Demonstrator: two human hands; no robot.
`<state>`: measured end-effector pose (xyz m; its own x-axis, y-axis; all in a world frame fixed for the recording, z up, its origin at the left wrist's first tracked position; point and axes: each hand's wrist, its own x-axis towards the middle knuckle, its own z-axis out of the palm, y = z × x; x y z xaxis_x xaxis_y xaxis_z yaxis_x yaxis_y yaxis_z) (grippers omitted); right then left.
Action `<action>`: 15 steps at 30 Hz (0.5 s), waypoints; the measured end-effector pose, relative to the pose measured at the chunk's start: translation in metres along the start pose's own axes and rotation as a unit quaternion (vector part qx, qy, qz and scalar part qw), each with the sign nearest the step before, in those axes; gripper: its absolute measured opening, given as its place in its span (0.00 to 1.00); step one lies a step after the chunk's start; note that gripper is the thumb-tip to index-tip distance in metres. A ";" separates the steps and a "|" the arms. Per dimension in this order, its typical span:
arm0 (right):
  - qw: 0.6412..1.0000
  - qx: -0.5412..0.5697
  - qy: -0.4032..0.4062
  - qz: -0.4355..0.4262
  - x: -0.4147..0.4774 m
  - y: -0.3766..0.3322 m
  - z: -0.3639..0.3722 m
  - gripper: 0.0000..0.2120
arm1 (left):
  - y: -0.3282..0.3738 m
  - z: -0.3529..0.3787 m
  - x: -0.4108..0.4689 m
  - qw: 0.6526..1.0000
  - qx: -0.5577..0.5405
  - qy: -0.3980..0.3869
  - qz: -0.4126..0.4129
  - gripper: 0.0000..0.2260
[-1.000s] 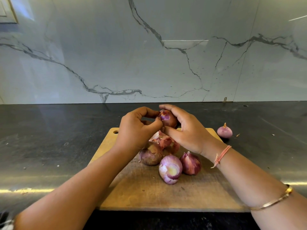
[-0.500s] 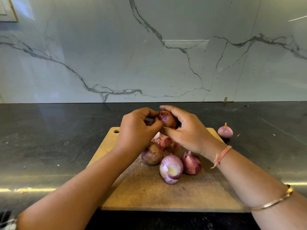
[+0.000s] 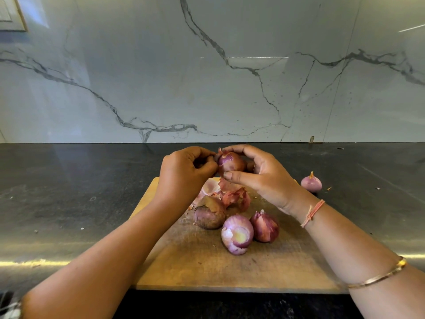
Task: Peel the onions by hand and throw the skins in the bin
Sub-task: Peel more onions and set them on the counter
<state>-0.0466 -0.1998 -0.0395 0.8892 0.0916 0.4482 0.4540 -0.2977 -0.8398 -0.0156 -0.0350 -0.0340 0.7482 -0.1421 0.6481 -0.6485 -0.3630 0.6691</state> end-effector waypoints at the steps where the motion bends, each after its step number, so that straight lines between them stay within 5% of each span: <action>1: 1.000 0.004 -0.002 0.003 0.000 0.000 0.000 0.21 | 0.000 0.000 0.001 1.000 -0.009 -0.002 -0.008 0.10; 15: 0.991 0.131 0.004 0.026 0.001 0.002 -0.001 0.17 | 0.002 -0.001 0.003 0.969 -0.215 -0.026 -0.118 0.07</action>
<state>-0.0451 -0.2011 -0.0401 0.9116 0.0751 0.4041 0.4080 -0.0452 -0.9119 -0.0146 -0.0354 -0.0308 0.8820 -0.1511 0.4463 -0.4481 0.0237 0.8937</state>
